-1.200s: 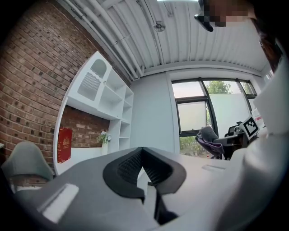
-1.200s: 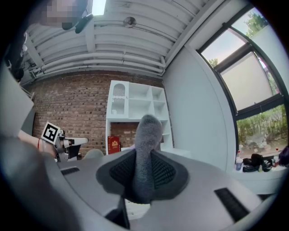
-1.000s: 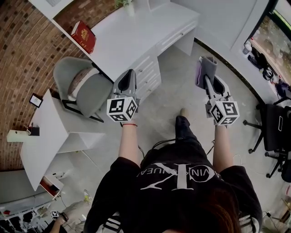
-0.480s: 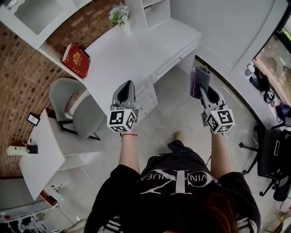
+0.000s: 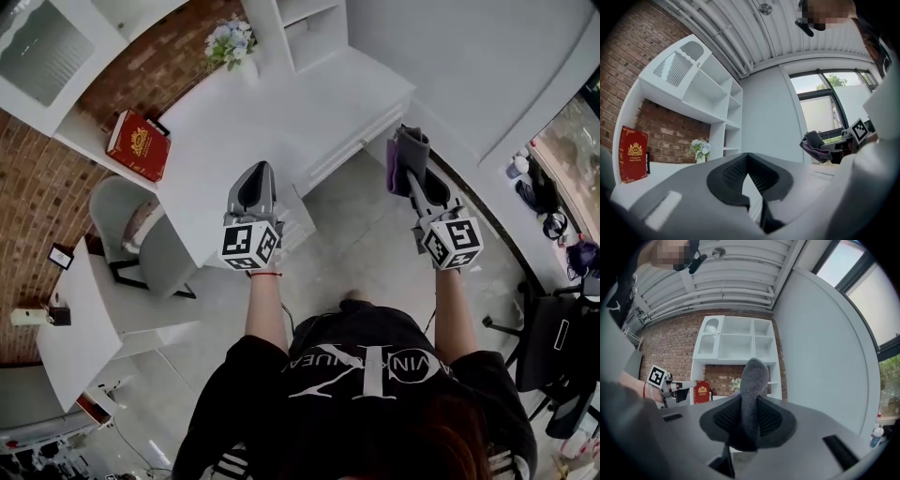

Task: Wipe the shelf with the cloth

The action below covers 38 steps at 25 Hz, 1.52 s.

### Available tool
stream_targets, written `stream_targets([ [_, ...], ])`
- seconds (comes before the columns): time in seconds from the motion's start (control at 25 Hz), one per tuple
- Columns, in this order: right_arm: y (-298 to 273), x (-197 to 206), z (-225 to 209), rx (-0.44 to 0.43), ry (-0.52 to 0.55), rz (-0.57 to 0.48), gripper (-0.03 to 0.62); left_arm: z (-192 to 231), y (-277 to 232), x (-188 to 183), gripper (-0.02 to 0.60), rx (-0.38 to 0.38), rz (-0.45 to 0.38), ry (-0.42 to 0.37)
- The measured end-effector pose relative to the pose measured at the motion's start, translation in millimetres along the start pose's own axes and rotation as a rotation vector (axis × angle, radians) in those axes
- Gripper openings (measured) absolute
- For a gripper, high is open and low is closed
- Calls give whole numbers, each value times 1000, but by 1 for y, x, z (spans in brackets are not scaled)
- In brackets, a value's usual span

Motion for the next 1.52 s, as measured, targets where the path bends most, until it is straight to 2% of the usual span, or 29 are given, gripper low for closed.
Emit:
stream_targets([
  [0.32, -21, 9, -34, -26, -24, 8, 84, -17, -41, 8, 3, 14, 40, -7],
  [0.64, -53, 7, -54, -73, 17, 11, 84, -20, -89, 14, 3, 28, 32, -3],
  [0.8, -83, 3, -76, -93, 35, 16, 84, -16, -130, 16, 3, 22, 19, 3],
  [1.04, -137, -5, -131, -119, 61, 50, 84, -8, -215, 17, 3, -1, -6, 20],
  [1.24, -187, -6, -172, -123, 47, 64, 84, 3, -276, 19, 3, -7, 9, 14],
  [1.52, -257, -9, -207, -177, 39, 82, 84, 32, -334, 23, 3, -63, 27, 31],
])
Point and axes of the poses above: the fingertips, and each gripper's own axes: y backward along the fingers, z to its left, x out of its underside, the point moved 9 cm from there along y, backward along the fingers, and after that the axes turned 6 degrees about z, right-handed, at the moved point
